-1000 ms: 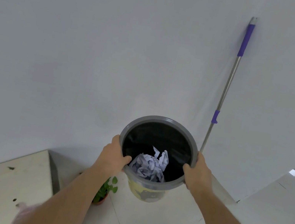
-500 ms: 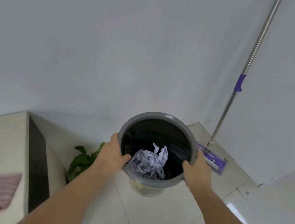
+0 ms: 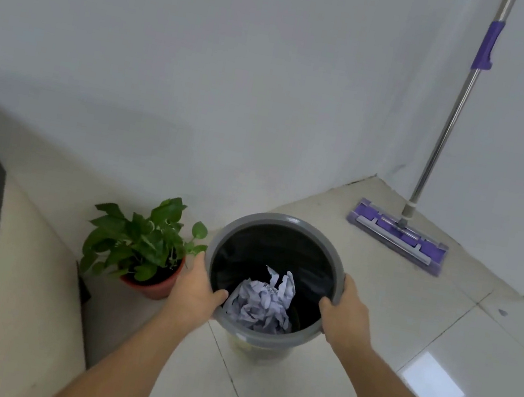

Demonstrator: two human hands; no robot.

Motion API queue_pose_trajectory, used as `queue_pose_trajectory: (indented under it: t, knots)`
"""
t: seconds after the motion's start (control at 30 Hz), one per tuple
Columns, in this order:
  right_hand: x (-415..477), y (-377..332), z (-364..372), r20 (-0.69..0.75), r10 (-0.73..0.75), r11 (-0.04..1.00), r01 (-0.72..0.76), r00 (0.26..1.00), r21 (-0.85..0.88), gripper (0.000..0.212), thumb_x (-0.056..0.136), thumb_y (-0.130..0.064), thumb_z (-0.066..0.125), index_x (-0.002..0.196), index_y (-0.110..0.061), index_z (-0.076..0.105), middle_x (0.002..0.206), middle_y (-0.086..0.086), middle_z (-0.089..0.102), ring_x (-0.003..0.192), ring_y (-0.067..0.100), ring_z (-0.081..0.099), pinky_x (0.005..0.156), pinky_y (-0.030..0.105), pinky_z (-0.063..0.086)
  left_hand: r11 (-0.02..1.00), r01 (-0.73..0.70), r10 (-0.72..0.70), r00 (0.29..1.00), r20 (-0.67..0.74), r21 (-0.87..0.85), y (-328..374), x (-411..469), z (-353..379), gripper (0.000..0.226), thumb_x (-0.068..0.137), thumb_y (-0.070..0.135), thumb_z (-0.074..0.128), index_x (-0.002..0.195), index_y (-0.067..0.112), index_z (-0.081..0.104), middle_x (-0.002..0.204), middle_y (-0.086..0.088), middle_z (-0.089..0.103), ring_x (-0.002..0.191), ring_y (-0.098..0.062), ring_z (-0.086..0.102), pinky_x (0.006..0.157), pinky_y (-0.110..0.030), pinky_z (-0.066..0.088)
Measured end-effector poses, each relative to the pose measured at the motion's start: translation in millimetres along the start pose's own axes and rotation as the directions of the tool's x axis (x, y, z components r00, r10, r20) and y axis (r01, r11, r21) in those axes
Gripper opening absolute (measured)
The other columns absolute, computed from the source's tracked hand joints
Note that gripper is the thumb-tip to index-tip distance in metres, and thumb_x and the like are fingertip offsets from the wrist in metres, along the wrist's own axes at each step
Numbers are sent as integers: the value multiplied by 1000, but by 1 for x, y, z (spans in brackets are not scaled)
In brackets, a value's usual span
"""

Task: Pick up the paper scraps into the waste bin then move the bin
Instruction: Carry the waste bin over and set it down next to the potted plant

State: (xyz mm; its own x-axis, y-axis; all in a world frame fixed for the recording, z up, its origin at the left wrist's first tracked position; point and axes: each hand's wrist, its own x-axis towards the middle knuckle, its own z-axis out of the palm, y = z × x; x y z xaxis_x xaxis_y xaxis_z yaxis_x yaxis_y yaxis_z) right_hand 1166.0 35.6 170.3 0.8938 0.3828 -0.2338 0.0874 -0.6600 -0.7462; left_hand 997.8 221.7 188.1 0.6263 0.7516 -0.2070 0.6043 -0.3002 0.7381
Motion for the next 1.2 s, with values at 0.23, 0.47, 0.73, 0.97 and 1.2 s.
queue_pose_trajectory:
  t: [0.23, 0.47, 0.73, 0.97, 1.2]
  knots:
    - [11, 43, 41, 9, 26, 1000, -26, 1000, -1, 43, 89, -11, 52, 127, -29, 43, 86, -3, 62, 73, 20, 66, 66, 45, 62, 1000, -23, 23, 1000, -21, 7, -47, 11, 36, 67, 75, 12, 80, 130, 24, 44, 105, 13, 57, 97, -8, 55, 78, -22, 42]
    - [17, 60, 51, 14, 28, 1000, -28, 1000, -7, 44, 90, -11, 51, 128, -29, 42, 85, -5, 61, 72, 18, 65, 65, 42, 61, 998, 57, -57, 998, -11, 8, -60, 15, 52, 67, 76, 12, 79, 131, 22, 43, 114, -3, 66, 101, -26, 65, 77, -39, 61]
    - [16, 72, 59, 17, 54, 998, -54, 998, 25, 48, 90, -11, 50, 134, -28, 38, 84, -5, 61, 72, 17, 64, 59, 33, 56, 998, 51, -51, 998, -29, 20, -63, 16, 63, 66, 78, 11, 77, 133, 20, 41, 119, -6, 63, 108, -27, 62, 80, -36, 57]
    - [10, 74, 63, 6, 60, 998, -60, 998, 36, 55, 90, -11, 49, 139, -29, 32, 84, -2, 60, 73, 18, 64, 69, 42, 59, 998, 64, -64, 998, -11, -22, -65, 10, 65, 68, 79, 6, 74, 134, 24, 39, 120, -6, 60, 108, -27, 61, 79, -49, 61]
    - [6, 72, 59, 22, 49, 999, -49, 999, 19, 55, 90, -12, 50, 139, -29, 31, 84, -2, 61, 73, 19, 65, 69, 43, 60, 997, 72, -72, 997, -1, -7, -62, 7, 66, 69, 83, 7, 70, 138, 22, 33, 124, -9, 57, 111, -28, 59, 82, -48, 60]
